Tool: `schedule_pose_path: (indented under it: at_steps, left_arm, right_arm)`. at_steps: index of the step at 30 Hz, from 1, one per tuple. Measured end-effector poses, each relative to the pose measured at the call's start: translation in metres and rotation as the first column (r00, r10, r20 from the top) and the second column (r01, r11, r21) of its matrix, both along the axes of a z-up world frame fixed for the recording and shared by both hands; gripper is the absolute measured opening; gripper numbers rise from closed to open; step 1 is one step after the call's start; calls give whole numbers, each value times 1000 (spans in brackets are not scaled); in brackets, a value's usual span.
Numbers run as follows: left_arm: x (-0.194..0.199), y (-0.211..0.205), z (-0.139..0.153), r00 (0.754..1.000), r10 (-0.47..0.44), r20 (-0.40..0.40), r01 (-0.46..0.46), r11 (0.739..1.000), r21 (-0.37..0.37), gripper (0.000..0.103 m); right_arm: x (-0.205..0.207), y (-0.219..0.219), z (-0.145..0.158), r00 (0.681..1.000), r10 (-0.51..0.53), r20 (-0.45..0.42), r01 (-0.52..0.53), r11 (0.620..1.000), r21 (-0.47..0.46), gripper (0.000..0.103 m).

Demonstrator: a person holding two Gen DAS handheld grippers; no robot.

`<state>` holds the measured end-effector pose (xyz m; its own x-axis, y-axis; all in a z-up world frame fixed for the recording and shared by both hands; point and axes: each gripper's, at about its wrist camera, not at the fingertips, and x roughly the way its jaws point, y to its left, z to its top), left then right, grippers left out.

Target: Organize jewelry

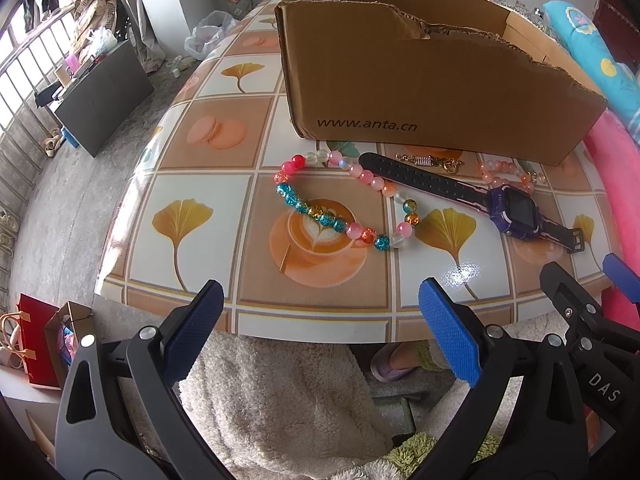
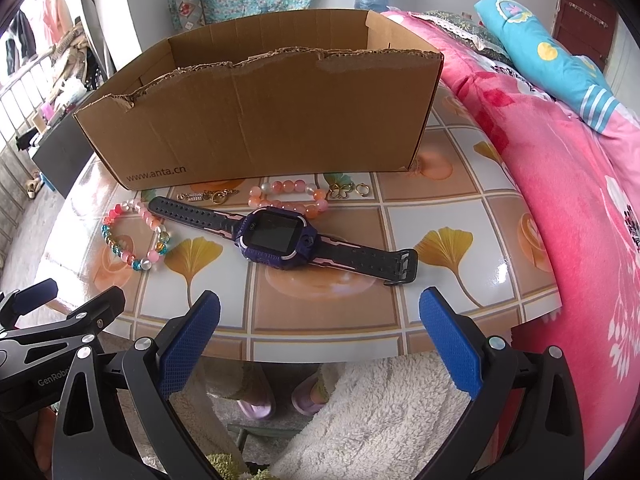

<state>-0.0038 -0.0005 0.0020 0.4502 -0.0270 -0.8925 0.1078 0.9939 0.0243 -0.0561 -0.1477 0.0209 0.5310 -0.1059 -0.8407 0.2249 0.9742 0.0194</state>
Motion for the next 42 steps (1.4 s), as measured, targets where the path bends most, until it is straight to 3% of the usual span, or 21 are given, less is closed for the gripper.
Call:
schedule_pose_path:
  at_steps: [9,14,20,23,26,32,34,35,38,42]
  left_arm:
    - [1,13,2,999,6,42,-6,1000,7,94]
    - [7,34,4,998,9,70,-9,1000,0,94]
    - [14,65,8,988,-37,149,59,987,-148,94]
    - [19,83,13,978,-39,207,92,963,-252,94]
    - [34,91,10,983,-39,177,84,964,-254,94]
    - [51,91,7,974,-49,219,107,959,-261,94]
    - [55,90,5,974,-70,214,125,959,-255,86]
    - [56,89,4,974,-84,209,137,958,-253,70]
    - [68,79,-7,976,-147,162,183,955,-235,49]
    - [73,65,-14,963,-228,146,254,946,-200,42]
  right_arm:
    - [1,-3,6,999,14,37,-15,999,45,97]
    - [3,6,13,993,84,89,-93,990,109,97]
    - [9,30,28,960,200,195,-232,959,161,97]
    - [15,44,31,942,250,222,-292,940,178,87]
    - [24,56,26,936,284,208,-325,924,203,73]
    - [46,73,9,933,334,133,-358,902,241,46]
    - [55,75,0,936,337,103,-352,902,250,40]
    - [57,76,-1,937,337,93,-349,902,254,35]
    - [64,77,-11,939,341,55,-343,903,258,32]
    - [68,82,-19,935,352,26,-348,904,249,27]
